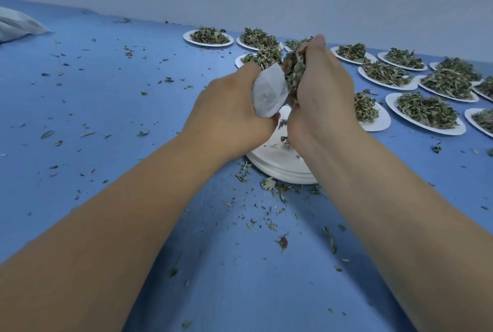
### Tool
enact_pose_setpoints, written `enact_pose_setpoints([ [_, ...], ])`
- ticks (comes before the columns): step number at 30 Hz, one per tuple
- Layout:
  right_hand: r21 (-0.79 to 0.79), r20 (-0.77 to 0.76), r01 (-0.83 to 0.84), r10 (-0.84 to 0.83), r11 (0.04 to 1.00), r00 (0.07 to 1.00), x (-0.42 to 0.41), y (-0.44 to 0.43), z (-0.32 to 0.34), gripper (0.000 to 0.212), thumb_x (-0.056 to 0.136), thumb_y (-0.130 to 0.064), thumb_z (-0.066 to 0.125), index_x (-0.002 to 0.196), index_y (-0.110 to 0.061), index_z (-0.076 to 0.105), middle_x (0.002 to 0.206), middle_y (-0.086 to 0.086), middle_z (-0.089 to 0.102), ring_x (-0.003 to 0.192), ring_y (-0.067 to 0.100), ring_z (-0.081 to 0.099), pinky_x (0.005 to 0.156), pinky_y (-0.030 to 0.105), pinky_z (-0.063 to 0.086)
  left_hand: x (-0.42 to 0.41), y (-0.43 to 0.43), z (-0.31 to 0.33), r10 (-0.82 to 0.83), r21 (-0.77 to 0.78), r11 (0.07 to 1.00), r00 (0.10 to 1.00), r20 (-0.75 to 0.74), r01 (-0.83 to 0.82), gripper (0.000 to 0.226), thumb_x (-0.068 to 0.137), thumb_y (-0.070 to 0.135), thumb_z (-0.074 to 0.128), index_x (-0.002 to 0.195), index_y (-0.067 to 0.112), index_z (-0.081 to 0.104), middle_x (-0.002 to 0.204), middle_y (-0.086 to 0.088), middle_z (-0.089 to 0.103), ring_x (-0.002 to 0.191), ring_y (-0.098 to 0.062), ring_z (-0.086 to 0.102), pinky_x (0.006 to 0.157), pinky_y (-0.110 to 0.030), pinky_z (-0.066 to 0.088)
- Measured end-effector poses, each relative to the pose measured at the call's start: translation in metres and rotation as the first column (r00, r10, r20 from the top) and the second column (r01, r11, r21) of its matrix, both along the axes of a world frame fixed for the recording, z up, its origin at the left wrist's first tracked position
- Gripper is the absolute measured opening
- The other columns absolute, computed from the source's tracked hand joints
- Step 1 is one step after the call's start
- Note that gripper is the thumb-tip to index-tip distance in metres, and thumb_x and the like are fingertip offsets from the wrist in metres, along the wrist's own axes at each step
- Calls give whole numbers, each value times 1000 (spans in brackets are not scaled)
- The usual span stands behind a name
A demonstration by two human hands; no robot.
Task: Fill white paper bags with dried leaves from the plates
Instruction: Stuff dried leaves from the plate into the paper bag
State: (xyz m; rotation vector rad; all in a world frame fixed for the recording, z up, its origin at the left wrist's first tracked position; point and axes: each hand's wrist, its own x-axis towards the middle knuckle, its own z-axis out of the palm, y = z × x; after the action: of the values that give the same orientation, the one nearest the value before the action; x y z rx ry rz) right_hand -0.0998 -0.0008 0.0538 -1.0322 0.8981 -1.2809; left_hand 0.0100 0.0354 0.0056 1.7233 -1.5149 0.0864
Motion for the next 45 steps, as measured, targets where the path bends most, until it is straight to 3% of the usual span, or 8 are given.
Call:
enact_pose_setpoints([
  [5, -36, -167, -79, 71, 996, 983, -7, 8, 0, 25, 99, -31, 46, 76, -22, 51, 62, -12, 53, 57, 6, 51, 54, 22, 40, -1, 1, 4, 9, 44, 999, 995, -100, -5, 33, 71, 52, 69, 79, 36, 41, 75, 15, 56, 70, 1, 54, 52, -22, 34],
  [11, -162, -472, -213, 114, 964, 874, -19, 2, -1, 15, 87, -14, 44, 78, -19, 55, 76, -5, 57, 63, 10, 50, 58, 24, 38, -3, 3, 7, -18, 48, 999, 993, -116, 24, 32, 72, 47, 70, 80, 30, 44, 74, 11, 58, 68, -4, 55, 54, -26, 40],
  [16, -257, -575, -374, 169, 891, 800, -37, -13, 1, 30, 84, 8, 61, 88, -21, 68, 73, -1, 59, 59, 11, 50, 55, 25, 41, 1, 7, 7, -47, 105, 993, 999, 12, 46, 35, 69, 35, 65, 74, 29, 31, 68, 6, 48, 62, -14, 48, 50, -31, 33],
  [23, -367, -733, -518, 102, 773, 672, -60, -20, 8, 18, 81, -4, 81, 83, -21, 77, 64, -3, 70, 49, 5, 56, 47, 20, 43, 5, 4, 0, -9, 127, 992, 991, 134, -8, 39, 72, 43, 71, 79, 32, 34, 73, 9, 51, 67, -11, 49, 51, -29, 30],
  [29, -254, -768, -711, 309, 656, 561, -72, -25, 6, 30, 91, -4, 71, 103, -29, 81, 103, 22, 74, 95, 40, 67, 87, 39, 56, 8, 2, -1, -40, 128, 992, 983, 179, 17, 42, 71, 48, 74, 82, 32, 38, 72, 12, 49, 69, -16, 52, 55, -30, 36],
  [32, -328, -761, -680, 243, 655, 601, -74, -25, 3, 32, 92, -4, 71, 101, -33, 80, 95, 0, 79, 95, 28, 73, 91, 44, 59, 6, 4, 0, -69, 116, 992, 987, 146, 52, 39, 70, 50, 74, 90, 31, 47, 77, 12, 55, 75, -16, 55, 60, -31, 45],
  [36, -443, -724, -571, 99, 691, 682, -65, -25, -6, 20, 80, -8, 79, 81, -28, 80, 74, 1, 75, 61, 24, 62, 56, 34, 51, -1, 7, 2, -108, 132, 987, 979, 171, 86, 35, 74, 41, 75, 93, 26, 50, 77, 9, 56, 75, -19, 56, 61, -35, 48],
  [45, -434, -712, -559, 111, 706, 693, -53, -28, -13, 14, 79, 2, 73, 83, -11, 67, 69, -5, 69, 58, 4, 62, 55, 17, 49, 0, 11, 6, -97, 114, 991, 972, 213, 74, 37, 73, 31, 73, 75, 32, 36, 67, 7, 46, 66, -21, 47, 55, -35, 42],
])
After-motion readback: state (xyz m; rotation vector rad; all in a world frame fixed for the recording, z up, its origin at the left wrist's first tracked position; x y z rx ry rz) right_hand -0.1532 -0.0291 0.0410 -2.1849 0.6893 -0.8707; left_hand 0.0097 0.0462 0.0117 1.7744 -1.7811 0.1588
